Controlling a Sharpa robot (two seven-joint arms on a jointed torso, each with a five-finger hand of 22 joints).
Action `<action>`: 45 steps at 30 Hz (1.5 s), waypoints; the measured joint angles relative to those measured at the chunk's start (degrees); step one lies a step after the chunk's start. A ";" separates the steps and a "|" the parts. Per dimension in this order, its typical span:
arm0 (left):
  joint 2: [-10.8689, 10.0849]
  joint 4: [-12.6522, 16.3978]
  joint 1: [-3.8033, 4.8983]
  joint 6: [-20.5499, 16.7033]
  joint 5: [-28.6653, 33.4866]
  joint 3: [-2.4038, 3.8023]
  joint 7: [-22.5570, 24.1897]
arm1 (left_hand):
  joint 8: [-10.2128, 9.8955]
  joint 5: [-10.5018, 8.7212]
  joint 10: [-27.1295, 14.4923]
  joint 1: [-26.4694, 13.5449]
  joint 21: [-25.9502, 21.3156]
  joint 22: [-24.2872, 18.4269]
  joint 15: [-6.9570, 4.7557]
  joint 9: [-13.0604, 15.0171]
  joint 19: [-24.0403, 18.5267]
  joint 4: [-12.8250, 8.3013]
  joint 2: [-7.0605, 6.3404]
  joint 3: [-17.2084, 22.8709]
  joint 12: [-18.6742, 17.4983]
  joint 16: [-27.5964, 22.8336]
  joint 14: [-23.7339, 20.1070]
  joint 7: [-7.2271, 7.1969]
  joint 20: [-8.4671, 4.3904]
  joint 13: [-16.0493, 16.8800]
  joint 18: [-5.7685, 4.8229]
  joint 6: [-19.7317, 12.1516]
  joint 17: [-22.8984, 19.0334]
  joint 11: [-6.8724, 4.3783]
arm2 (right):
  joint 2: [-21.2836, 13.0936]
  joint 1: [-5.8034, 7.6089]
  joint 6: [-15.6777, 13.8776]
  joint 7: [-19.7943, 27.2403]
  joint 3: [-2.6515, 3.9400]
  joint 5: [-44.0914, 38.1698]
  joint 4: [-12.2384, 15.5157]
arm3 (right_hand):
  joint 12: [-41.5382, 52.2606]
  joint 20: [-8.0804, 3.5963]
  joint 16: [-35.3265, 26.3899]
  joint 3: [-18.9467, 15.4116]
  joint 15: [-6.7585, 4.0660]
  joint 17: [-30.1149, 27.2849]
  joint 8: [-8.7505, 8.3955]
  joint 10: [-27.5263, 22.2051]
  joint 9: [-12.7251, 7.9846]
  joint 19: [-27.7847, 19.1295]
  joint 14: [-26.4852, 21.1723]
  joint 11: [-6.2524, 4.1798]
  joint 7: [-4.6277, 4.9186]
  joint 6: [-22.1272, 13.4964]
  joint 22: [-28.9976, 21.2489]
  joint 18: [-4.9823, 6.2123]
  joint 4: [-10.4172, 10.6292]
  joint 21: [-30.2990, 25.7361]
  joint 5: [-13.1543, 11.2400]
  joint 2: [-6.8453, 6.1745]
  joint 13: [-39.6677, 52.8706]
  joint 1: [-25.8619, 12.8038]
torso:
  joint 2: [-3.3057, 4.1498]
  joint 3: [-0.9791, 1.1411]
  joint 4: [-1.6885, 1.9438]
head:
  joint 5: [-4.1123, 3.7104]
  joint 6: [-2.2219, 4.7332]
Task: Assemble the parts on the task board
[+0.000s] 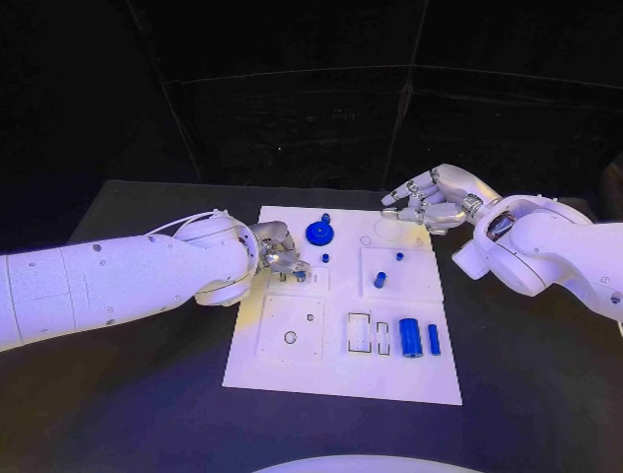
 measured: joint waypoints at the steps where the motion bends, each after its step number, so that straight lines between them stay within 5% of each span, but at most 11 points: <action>1: -0.02 0.05 0.00 0.09 -0.02 0.00 0.01 | 0.00 0.00 0.09 0.00 0.00 0.00 0.00 0.00 0.00 0.00 0.00 0.00 0.00 0.00 0.00 0.00 0.00 0.00 0.00 0.00 0.00 -0.09 | 0.00 0.00 0.01 0.00 0.00 0.00 -0.01 | 0.00 0.00 0.00 0.00 0.00 0.00 0.00 0.00 0.00 0.00 0.00 0.00 0.00 0.00 0.00 0.00 0.00 0.00 0.00 0.00 0.00 0.00 | 0.00 0.00 0.00 | 0.00 0.00; 21: -0.65 0.81 -0.02 1.87 -0.27 0.01 0.07 | 0.42 0.50 0.60 -0.48 0.21 0.35 0.00 0.27 0.00 0.00 -0.43 0.01 0.55 0.00 0.00 -0.20 0.00 0.50 0.00 0.24 0.00 -0.19 | 0.23 0.00 0.28 0.01 0.00 0.00 -0.24 | 0.00 0.21 0.00 -0.13 0.00 -0.05 0.00 0.00 0.00 -0.20 0.00 0.00 0.00 0.00 -0.13 -0.01 0.13 -0.25 0.00 0.00 -0.17 0.00 | -0.01 0.01 0.00 | 0.02 -0.24; 27: -0.64 0.64 -0.03 2.08 -0.27 -0.01 0.07 | 0.91 0.96 0.81 -1.76 0.21 0.41 -0.03 0.50 0.00 -0.50 -2.11 0.84 0.55 0.00 -0.02 -0.64 0.00 0.60 0.00 0.68 0.00 -0.40 | 0.25 0.00 0.33 0.01 0.00 0.00 -0.29 | 0.00 0.21 0.00 -0.13 0.00 -0.05 0.00 0.00 0.00 -0.20 0.00 0.00 0.00 0.00 -0.23 -0.01 0.13 -0.25 0.00 0.00 -0.22 0.00 | -0.01 0.02 0.00 | -0.03 -0.30; 34: -0.38 0.19 -0.08 2.15 -0.29 -0.05 0.07 | 1.16 0.95 1.33 -5.94 0.21 0.61 -0.43 0.49 0.22 -4.76 -3.55 5.41 1.50 0.00 0.00 -1.25 -0.22 1.19 0.00 1.47 0.00 -0.90 | 0.25 0.00 0.40 0.01 0.00 -0.01 -0.32 | -0.45 0.21 -0.33 -0.18 0.00 -0.22 0.00 0.00 -0.05 -0.20 0.00 0.00 0.00 0.00 -0.39 -0.01 0.18 -0.34 0.00 0.23 -0.49 -0.23 | -0.01 0.05 0.00 | -0.08 -0.37; 45: 0.50 -1.08 -0.09 2.22 -0.17 -0.09 -0.02 | 1.58 1.18 2.10 -8.73 0.43 0.96 -0.63 0.38 0.23 -3.54 -4.54 3.68 2.52 0.00 -0.21 -1.76 -0.22 2.23 0.00 2.38 0.00 -1.15 | 0.42 0.00 0.54 0.01 0.00 -0.01 -0.33 | -0.89 0.21 -0.33 -0.34 0.00 -0.42 0.00 -0.42 -0.04 -0.61 0.00 -0.01 0.00 0.00 -0.77 -0.02 0.34 -0.67 0.00 0.55 -0.95 -0.55 | -0.02 0.08 -0.03 | -0.23 -0.45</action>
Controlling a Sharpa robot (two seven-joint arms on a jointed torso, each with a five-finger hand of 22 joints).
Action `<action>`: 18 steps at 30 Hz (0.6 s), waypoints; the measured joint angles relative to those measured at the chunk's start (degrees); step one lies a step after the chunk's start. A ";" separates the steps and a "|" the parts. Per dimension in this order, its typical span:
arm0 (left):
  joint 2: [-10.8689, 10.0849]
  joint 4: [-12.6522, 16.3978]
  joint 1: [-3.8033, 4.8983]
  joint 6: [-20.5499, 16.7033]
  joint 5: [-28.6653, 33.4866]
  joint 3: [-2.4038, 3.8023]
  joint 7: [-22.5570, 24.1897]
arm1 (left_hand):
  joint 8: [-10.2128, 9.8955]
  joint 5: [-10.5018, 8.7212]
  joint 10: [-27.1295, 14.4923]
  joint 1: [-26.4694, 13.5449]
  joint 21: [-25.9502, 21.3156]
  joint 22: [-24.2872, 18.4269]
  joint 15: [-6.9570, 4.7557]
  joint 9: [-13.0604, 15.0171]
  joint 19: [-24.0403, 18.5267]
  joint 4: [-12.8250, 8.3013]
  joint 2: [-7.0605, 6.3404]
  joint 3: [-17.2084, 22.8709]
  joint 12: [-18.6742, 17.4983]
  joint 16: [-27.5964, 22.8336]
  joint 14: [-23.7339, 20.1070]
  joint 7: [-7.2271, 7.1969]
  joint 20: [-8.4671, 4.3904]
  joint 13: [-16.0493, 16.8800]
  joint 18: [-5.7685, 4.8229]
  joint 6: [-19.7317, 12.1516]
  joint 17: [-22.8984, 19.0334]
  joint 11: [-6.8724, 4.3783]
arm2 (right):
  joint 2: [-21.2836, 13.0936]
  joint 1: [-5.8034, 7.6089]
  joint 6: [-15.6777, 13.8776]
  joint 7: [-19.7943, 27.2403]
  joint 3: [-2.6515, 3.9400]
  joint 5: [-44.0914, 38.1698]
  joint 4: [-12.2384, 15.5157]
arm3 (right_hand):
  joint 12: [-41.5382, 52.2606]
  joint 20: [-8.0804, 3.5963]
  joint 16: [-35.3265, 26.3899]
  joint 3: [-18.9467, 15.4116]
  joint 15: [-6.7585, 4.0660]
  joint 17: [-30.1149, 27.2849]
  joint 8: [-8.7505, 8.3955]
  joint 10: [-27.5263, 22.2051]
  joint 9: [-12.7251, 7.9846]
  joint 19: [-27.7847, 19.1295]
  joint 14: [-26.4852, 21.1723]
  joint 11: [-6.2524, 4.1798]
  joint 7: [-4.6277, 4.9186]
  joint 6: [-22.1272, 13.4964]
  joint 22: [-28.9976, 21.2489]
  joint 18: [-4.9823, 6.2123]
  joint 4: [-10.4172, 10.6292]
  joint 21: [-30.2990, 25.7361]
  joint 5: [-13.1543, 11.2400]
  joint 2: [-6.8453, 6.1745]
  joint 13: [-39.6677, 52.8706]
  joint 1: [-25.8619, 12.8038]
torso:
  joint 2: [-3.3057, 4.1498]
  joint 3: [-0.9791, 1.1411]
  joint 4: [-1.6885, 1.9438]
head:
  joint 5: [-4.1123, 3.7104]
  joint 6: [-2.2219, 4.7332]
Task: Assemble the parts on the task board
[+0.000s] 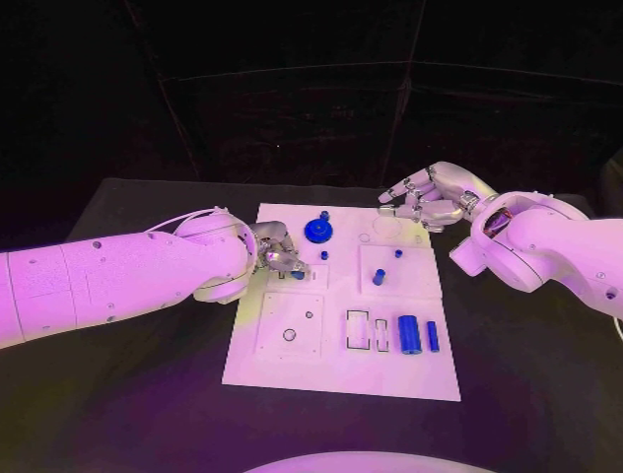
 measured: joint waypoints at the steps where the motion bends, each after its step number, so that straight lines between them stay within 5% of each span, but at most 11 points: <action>1: 0.05 -0.10 0.00 0.02 0.01 -0.01 -0.01 | 0.00 0.01 0.14 -0.12 0.00 0.00 0.00 -0.05 0.00 0.23 -0.12 -0.23 0.22 0.00 0.00 0.00 0.00 0.13 0.00 0.00 0.00 0.14 | 0.01 0.00 0.01 0.00 0.00 0.00 0.00 | 0.00 0.00 -0.32 0.00 0.00 -0.18 0.00 0.00 0.00 0.01 0.00 0.00 0.00 0.00 -0.16 0.00 0.00 -0.16 0.00 0.00 -0.04 0.00 | 0.00 0.00 -0.01 | -0.03 -0.01; 18: 0.69 -0.93 -0.02 0.75 0.10 -0.04 -0.16 | 0.23 0.00 1.77 -1.12 1.77 0.18 -0.20 -0.19 0.00 1.16 -0.05 -3.22 2.63 0.00 0.20 -0.40 -0.40 2.53 0.00 1.23 0.00 -0.26 | 0.21 0.00 0.25 -0.01 0.00 0.00 -0.06 | 0.00 0.01 -0.75 0.00 0.00 -0.75 0.00 0.00 0.00 -0.40 0.00 0.00 0.00 0.00 -0.70 -0.01 0.00 -0.37 0.00 -0.01 -0.07 0.01 | -0.01 -0.06 0.03 | -0.29 -0.30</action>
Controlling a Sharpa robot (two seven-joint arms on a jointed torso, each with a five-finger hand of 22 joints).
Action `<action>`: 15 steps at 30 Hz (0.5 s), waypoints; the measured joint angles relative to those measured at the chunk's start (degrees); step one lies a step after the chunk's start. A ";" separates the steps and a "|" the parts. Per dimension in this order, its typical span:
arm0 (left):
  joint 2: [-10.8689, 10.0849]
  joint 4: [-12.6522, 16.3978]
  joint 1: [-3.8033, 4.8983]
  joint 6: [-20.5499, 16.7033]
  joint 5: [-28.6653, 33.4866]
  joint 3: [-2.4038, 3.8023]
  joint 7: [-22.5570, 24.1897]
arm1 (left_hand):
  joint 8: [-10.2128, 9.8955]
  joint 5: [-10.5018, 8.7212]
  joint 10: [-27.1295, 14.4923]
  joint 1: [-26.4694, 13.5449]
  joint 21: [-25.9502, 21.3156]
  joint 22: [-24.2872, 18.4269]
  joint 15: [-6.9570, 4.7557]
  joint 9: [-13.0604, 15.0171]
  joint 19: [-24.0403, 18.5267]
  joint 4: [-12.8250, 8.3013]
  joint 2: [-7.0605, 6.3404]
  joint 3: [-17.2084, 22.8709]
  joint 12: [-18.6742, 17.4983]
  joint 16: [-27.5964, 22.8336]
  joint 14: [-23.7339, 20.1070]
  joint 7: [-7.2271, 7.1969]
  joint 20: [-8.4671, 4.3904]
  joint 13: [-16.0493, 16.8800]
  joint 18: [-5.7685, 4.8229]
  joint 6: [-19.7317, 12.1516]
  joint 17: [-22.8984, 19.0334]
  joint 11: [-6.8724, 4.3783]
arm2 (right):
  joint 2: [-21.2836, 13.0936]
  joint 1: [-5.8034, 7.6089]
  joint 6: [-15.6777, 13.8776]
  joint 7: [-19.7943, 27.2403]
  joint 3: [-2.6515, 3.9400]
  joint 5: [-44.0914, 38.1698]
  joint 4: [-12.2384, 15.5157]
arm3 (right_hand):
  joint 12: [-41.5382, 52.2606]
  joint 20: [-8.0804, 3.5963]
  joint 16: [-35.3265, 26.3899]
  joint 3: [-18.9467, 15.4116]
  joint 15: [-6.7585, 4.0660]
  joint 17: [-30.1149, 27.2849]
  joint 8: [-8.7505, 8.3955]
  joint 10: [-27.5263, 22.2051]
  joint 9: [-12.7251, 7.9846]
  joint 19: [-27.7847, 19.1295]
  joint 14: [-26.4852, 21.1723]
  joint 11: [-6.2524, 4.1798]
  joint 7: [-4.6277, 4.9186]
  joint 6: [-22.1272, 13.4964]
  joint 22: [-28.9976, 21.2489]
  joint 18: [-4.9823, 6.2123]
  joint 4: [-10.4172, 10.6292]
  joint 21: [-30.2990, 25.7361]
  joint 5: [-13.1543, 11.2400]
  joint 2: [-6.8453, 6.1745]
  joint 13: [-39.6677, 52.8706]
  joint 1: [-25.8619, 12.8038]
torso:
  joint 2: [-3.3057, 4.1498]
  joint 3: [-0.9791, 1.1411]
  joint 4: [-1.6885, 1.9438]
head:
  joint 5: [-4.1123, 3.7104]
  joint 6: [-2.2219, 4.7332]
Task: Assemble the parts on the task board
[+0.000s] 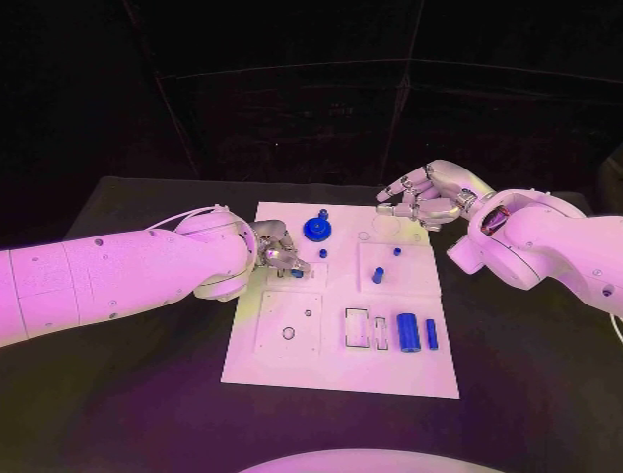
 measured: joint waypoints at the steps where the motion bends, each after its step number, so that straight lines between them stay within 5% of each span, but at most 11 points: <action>1: -0.01 0.02 0.00 0.07 0.01 0.00 0.00 | 0.00 0.00 0.00 0.00 0.00 0.00 0.00 0.00 0.00 0.00 0.00 0.00 0.06 0.00 0.00 0.00 0.00 0.03 0.00 0.00 0.00 0.00 | 0.02 0.00 0.03 0.00 0.00 0.00 -0.02 | 0.00 0.00 0.00 0.00 0.00 0.00 0.00 0.00 0.00 0.00 0.00 0.00 0.00 0.00 0.00 0.01 0.00 0.00 0.00 0.00 0.00 0.00 | 0.00 0.00 0.00 | -0.01 -0.02; 15: 0.04 -0.12 -0.04 0.28 0.37 -0.02 -0.01 | 0.00 0.00 0.40 -2.40 0.66 -0.01 -0.21 -0.30 0.00 2.47 0.09 -4.27 0.34 0.00 -0.21 -0.11 0.00 0.47 0.00 1.11 0.00 -0.01 | 0.38 0.00 0.25 -0.04 0.00 0.00 -0.30 | 0.00 -0.23 -0.30 -0.15 0.00 -0.44 0.00 0.01 0.00 -0.23 0.00 0.00 0.00 0.00 -0.43 0.00 0.15 -0.26 0.00 -0.02 -0.12 0.01 | 0.00 -0.03 0.05 | -0.04 -0.02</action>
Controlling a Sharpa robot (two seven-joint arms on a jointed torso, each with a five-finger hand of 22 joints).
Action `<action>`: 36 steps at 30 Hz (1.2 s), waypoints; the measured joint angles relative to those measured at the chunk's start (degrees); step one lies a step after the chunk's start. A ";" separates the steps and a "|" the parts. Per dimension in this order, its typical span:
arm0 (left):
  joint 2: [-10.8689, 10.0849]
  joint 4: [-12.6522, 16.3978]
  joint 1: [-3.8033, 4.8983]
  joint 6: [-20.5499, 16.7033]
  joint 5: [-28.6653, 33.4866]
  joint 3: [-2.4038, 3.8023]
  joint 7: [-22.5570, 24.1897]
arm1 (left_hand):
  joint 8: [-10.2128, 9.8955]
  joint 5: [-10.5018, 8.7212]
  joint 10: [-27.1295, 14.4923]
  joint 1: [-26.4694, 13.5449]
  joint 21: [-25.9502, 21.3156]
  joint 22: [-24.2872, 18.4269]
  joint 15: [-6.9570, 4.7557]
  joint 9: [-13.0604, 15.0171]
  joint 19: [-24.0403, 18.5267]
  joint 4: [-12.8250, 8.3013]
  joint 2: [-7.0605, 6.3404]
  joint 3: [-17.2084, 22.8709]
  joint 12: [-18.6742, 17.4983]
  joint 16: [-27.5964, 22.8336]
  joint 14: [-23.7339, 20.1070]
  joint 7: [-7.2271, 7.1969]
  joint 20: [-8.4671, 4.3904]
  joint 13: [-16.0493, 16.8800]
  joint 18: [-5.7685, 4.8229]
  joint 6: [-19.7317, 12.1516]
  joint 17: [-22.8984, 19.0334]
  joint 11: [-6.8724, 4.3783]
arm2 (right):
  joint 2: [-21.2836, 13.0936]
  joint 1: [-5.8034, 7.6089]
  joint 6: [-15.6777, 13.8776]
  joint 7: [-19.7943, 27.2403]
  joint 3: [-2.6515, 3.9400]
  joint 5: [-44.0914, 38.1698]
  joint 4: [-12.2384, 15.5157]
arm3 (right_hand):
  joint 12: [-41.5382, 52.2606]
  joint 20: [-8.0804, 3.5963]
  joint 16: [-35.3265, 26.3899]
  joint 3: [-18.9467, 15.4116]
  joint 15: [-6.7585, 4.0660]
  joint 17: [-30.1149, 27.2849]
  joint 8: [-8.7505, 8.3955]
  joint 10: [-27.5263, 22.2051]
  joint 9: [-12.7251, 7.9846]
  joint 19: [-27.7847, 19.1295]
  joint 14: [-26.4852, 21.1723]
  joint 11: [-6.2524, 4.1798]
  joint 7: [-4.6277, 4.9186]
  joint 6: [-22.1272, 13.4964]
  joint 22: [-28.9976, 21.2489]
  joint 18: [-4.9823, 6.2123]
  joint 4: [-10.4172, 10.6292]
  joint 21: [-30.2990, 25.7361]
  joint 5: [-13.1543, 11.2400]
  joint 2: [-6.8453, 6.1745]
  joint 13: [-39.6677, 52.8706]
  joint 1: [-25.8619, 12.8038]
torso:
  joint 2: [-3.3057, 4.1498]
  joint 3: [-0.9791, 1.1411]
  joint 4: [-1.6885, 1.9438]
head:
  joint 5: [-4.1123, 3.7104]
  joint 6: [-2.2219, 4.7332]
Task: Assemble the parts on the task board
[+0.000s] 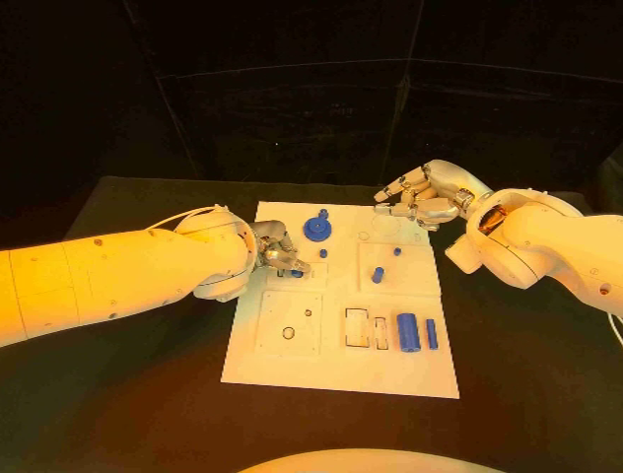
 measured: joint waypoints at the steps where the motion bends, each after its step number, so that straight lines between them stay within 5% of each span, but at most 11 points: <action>1: 0.04 -0.06 0.00 -0.02 0.03 -0.01 0.00 | 0.00 -0.09 0.00 -0.12 0.00 0.00 0.00 0.00 0.00 0.24 -0.02 -0.33 0.00 0.00 0.00 0.00 0.00 0.00 0.00 0.01 0.00 0.00 | 0.01 0.00 0.01 0.00 0.00 0.00 -0.01 | 0.00 0.00 0.00 0.00 0.00 0.00 0.13 0.00 0.00 0.00 0.00 0.00 0.00 0.00 0.00 0.00 0.00 -0.11 0.00 0.00 0.00 0.00 | 0.00 0.01 0.00 | 0.01 0.01; 29: -0.19 0.22 0.07 -0.43 0.95 -0.03 -0.13 | 0.15 -0.24 0.20 -1.38 0.47 -0.01 -0.20 -0.41 0.18 3.60 0.50 -8.59 0.44 0.00 0.21 -0.21 -0.18 0.46 0.00 0.19 0.00 -0.20 | 0.15 0.00 0.04 -0.01 0.00 -0.01 -0.55 | -0.45 0.21 -0.83 -0.34 0.00 -0.49 0.22 -0.42 -0.04 -0.62 0.00 0.00 0.00 0.00 -1.13 0.00 0.34 -1.10 0.00 -0.24 -0.38 -0.23 | 0.01 0.03 -0.03 | -0.25 0.35; 36: -1.95 1.30 1.10 0.11 1.04 0.62 -0.27 | 0.15 -0.24 0.20 -1.35 -0.22 -0.01 -0.20 -0.40 -0.03 3.47 0.53 -9.85 0.14 0.00 0.21 -0.21 -0.39 -0.37 0.00 0.19 0.00 -0.20 | 0.14 0.00 0.05 -0.01 0.00 -0.01 -0.75 | -0.45 0.21 -0.83 -0.49 0.00 -0.70 0.22 -0.41 -0.04 -1.01 0.00 0.00 0.00 0.00 -1.37 0.01 0.49 -1.11 0.00 -0.24 -0.47 -0.23 | 0.00 -0.01 -0.02 | -0.43 0.38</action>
